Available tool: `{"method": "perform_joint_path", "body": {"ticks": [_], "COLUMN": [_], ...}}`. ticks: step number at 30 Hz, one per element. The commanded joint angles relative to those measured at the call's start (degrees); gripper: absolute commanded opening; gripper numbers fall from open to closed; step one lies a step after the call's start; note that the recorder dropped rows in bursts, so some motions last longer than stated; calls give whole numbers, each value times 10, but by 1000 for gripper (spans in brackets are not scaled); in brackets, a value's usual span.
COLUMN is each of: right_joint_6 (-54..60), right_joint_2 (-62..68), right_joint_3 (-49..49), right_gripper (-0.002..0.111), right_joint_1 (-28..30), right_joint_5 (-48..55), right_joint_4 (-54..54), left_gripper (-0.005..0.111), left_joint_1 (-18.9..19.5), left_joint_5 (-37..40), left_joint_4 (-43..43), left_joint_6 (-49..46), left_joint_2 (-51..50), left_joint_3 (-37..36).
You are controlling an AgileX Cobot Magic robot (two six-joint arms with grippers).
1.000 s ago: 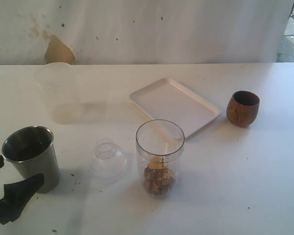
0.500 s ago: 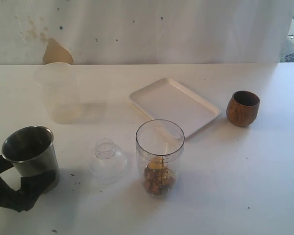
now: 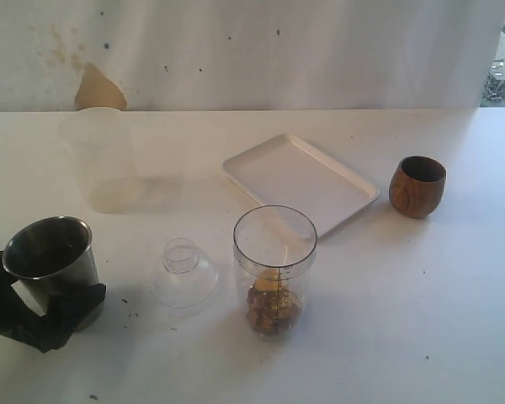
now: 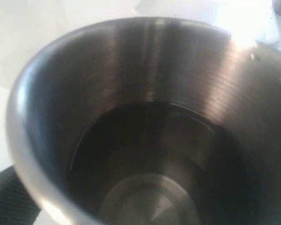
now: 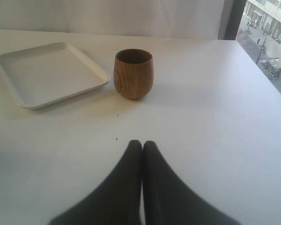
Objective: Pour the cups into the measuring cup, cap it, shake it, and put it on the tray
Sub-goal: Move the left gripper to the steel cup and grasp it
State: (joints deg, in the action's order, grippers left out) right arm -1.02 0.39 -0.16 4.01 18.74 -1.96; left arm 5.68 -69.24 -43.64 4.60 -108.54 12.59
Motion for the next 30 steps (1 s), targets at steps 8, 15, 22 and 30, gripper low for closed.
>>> {"method": "perform_joint_path", "body": {"ticks": [8, 15, 22, 30], "right_joint_6": [-3, -3, -3, -3], "right_joint_2": [-4, -4, -4, -4], "right_joint_3": [2, 2, 2, 2], "right_gripper": [0, 0, 0, 0], "right_joint_1": [-3, -3, -3, -3], "right_joint_5": [-4, -4, -4, -4], "right_joint_4": [-1, 0, 0, 0], "left_gripper": [102, 102, 102, 52], "left_joint_1": [-3, -3, -3, -3], "left_joint_5": [-7, -7, -7, -7], "left_joint_4": [-23, -29, -29, -45], "left_joint_6": [12, 18, 18, 18], "left_joint_2": [-1, -1, -1, -1], "left_joint_3": [20, 28, 28, 28]}}
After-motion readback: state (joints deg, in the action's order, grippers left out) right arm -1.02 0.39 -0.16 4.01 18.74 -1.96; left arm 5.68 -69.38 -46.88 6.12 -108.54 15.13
